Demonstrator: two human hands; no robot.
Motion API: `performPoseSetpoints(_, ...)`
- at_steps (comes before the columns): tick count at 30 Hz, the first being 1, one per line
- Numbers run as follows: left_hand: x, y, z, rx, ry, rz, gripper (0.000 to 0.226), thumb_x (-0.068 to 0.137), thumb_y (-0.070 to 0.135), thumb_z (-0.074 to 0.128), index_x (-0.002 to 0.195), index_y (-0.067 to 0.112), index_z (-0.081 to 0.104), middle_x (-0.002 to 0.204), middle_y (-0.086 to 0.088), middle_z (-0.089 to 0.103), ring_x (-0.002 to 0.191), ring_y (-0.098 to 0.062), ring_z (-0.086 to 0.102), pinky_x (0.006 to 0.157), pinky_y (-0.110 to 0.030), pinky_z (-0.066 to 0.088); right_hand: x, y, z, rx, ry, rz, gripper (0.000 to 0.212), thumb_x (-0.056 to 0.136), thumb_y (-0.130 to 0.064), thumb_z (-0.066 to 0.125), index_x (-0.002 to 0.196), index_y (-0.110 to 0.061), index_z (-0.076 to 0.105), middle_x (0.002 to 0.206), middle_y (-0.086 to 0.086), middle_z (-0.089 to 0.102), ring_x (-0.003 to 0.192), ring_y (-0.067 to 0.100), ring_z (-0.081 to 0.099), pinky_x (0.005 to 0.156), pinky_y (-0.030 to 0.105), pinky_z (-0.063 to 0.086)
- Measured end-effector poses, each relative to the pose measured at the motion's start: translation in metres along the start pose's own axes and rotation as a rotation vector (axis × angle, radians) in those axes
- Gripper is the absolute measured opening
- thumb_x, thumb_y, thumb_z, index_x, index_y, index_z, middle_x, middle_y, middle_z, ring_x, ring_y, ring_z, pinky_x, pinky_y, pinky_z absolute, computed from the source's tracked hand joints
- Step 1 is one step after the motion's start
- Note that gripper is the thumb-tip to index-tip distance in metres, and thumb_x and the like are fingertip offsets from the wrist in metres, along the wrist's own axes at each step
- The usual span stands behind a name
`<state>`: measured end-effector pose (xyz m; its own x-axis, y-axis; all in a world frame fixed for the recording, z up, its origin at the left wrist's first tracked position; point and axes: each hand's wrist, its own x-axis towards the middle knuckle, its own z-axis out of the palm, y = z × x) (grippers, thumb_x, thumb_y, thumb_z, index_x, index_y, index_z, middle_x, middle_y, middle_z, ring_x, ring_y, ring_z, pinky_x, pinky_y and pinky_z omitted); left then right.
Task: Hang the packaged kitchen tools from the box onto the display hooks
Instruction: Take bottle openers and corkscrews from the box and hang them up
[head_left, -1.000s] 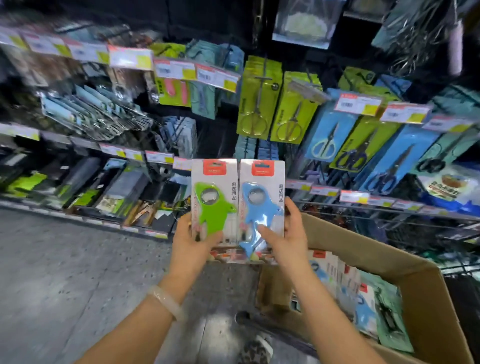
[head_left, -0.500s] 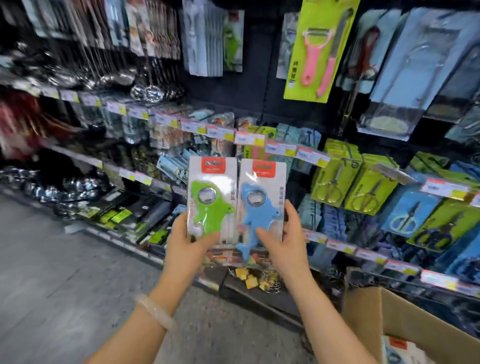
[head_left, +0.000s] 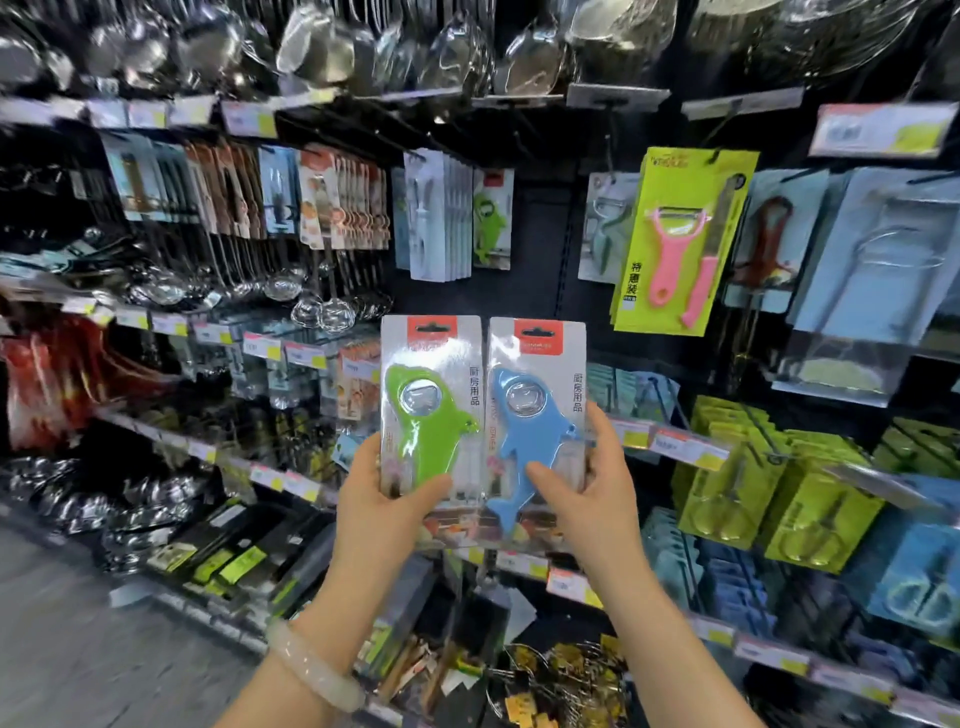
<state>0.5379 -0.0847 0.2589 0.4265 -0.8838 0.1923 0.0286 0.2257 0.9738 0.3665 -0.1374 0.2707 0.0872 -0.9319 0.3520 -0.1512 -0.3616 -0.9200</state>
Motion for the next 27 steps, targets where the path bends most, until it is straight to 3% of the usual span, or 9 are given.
performPoseSetpoints(3,0.037,0.0,-0.005,-0.01,-0.007,-0.005,0.075,0.075,0.013,0.077,0.14,0.017,0.039,0.128,-0.01,0.058,0.079,-0.011,0.07,0.061,-0.025,0.057,0.03,0.001,0.017,0.0,0.017,-0.006,0.078,0.086,-0.015,0.067,0.147,-0.032,0.022,0.153,-0.013,0.024,0.139,0.008,0.025,0.112,0.035,0.029)
performPoseSetpoints(6,0.074,0.003,-0.007,-0.018,-0.026,0.006,0.067,0.081,0.002,0.071,0.139,0.013,0.04,0.122,-0.01,0.061,0.062,-0.007,0.068,0.05,-0.017,0.052,0.062,0.006,0.035,0.008,0.033,-0.008,0.077,0.086,-0.016,0.068,0.147,-0.032,0.023,0.151,-0.013,0.026,0.139,0.009,0.027,0.112,0.037,0.03)
performPoseSetpoints(9,0.108,0.005,-0.009,-0.002,-0.035,0.019,0.065,0.08,0.003,0.072,0.137,0.013,0.041,0.123,-0.008,0.061,0.066,-0.005,0.069,0.049,-0.014,0.051,0.092,0.008,0.049,0.013,0.051,-0.015,0.078,0.085,-0.015,0.068,0.146,-0.031,0.023,0.15,-0.014,0.027,0.139,0.009,0.028,0.113,0.037,0.03)
performPoseSetpoints(12,0.136,0.003,-0.009,-0.005,-0.028,0.032,0.06,0.08,0.003,0.072,0.132,0.014,0.045,0.112,-0.006,0.066,0.061,-0.008,0.068,0.052,-0.025,0.055,0.115,0.009,0.062,0.03,0.061,-0.015,0.078,0.085,-0.014,0.068,0.146,-0.031,0.023,0.151,-0.012,0.028,0.138,0.011,0.03,0.112,0.044,0.033)
performPoseSetpoints(17,0.174,0.002,-0.01,-0.016,-0.004,0.039,0.059,0.078,0.009,0.075,0.129,0.019,0.048,0.116,-0.008,0.065,0.087,-0.029,0.068,0.073,-0.049,0.057,0.146,0.005,0.077,0.01,0.088,-0.047,0.077,0.085,-0.01,0.067,0.146,-0.027,0.024,0.144,-0.014,0.031,0.133,0.003,0.03,0.107,0.025,0.03)
performPoseSetpoints(19,0.189,0.002,-0.011,-0.017,-0.015,0.055,0.058,0.078,0.007,0.074,0.128,0.02,0.048,0.117,-0.007,0.065,0.088,-0.023,0.069,0.07,-0.044,0.059,0.157,0.003,0.082,-0.004,0.102,-0.062,0.076,0.085,-0.009,0.067,0.146,-0.027,0.025,0.14,-0.016,0.033,0.13,0.001,0.032,0.106,0.022,0.031)
performPoseSetpoints(21,0.204,0.001,-0.012,-0.039,-0.032,0.072,0.059,0.08,0.003,0.072,0.13,0.019,0.046,0.11,-0.003,0.067,0.069,-0.009,0.069,0.054,-0.027,0.056,0.168,0.001,0.086,-0.027,0.115,-0.071,0.076,0.085,-0.008,0.067,0.146,-0.027,0.025,0.134,-0.023,0.034,0.124,-0.004,0.034,0.098,0.006,0.032)
performPoseSetpoints(23,0.216,0.003,-0.012,-0.055,-0.052,0.077,0.056,0.081,0.0,0.07,0.128,0.019,0.048,0.105,0.003,0.067,0.064,-0.001,0.067,0.05,-0.02,0.054,0.178,-0.002,0.091,-0.04,0.13,-0.074,0.075,0.085,-0.007,0.067,0.145,-0.027,0.026,0.127,-0.03,0.035,0.117,-0.009,0.035,0.085,-0.006,0.031)
performPoseSetpoints(27,0.248,0.013,-0.016,-0.066,-0.085,0.092,0.054,0.08,0.0,0.071,0.124,0.021,0.05,0.108,0.008,0.067,0.082,-0.002,0.068,0.068,-0.027,0.057,0.2,-0.013,0.103,-0.071,0.171,-0.106,0.077,0.085,-0.009,0.067,0.146,-0.028,0.024,0.146,-0.016,0.031,0.125,-0.004,0.03,0.103,0.021,0.032)
